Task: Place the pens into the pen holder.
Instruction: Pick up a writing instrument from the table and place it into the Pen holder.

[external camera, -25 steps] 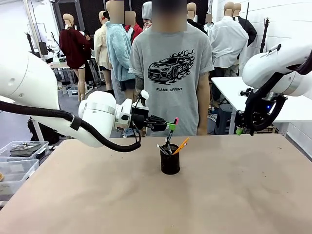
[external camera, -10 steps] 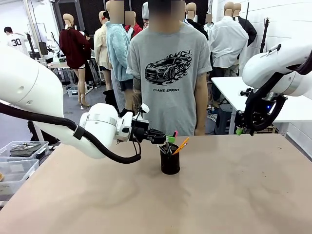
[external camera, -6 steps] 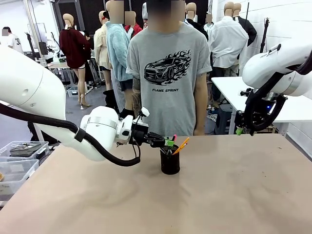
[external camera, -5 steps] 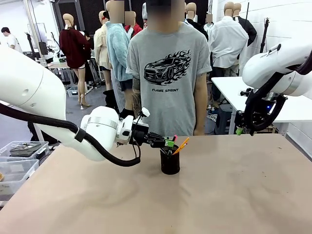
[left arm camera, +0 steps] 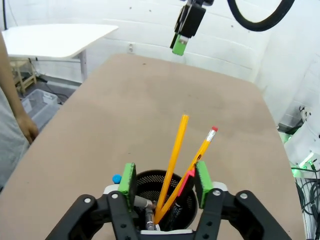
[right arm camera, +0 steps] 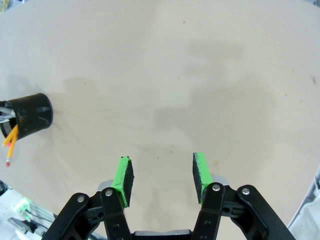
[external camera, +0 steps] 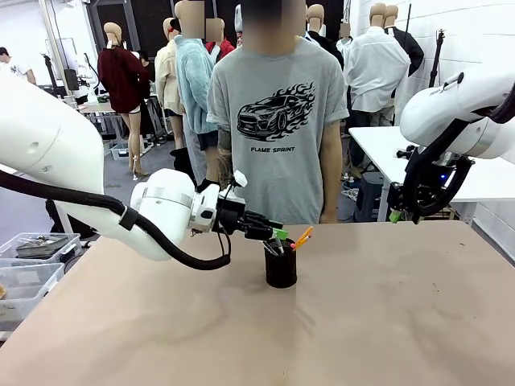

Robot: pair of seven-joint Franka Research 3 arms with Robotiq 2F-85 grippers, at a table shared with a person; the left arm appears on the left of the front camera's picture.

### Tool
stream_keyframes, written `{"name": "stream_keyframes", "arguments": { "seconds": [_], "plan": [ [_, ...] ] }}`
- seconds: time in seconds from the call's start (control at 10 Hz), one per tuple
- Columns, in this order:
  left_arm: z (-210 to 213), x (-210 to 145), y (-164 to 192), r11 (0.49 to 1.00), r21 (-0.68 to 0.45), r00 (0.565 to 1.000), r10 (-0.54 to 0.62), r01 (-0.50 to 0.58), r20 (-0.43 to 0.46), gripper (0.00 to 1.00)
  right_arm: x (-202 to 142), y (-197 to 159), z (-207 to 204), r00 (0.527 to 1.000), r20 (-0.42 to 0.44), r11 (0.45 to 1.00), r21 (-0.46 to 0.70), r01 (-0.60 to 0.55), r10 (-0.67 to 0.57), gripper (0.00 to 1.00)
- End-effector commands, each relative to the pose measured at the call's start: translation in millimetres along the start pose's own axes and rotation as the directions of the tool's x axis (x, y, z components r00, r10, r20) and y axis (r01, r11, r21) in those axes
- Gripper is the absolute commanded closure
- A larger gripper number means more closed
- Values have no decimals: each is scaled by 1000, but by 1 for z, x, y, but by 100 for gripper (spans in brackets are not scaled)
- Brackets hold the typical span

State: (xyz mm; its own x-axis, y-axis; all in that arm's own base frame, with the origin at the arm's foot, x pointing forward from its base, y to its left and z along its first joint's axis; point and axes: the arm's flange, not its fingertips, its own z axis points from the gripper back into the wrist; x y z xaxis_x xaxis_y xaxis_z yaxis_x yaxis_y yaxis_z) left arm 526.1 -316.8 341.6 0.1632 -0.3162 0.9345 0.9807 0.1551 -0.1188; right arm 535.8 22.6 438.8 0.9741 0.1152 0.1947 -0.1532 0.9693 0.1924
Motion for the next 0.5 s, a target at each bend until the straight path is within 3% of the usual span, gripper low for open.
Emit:
{"name": "stream_keyframes", "arguments": {
  "seconds": [0.0, 0.2, 0.4],
  "plan": [
    [25, 23, -27, 997, 56, 998, -46, 48, -42, 19, 1, -1, -1, 1000, 3, 1000, 22, -8, 8, 39],
    [56, 58, -48, 983, 175, 990, -39, 63, -135, 19, 1, -1, -1, 1000, 3, 1000, 22, -8, 8, 39],
    [95, 94, -50, 946, 324, 960, 108, -19, -258, 19, 1, -1, -1, 1000, 3, 1000, 22, -8, 8, 39]
  ]
}}
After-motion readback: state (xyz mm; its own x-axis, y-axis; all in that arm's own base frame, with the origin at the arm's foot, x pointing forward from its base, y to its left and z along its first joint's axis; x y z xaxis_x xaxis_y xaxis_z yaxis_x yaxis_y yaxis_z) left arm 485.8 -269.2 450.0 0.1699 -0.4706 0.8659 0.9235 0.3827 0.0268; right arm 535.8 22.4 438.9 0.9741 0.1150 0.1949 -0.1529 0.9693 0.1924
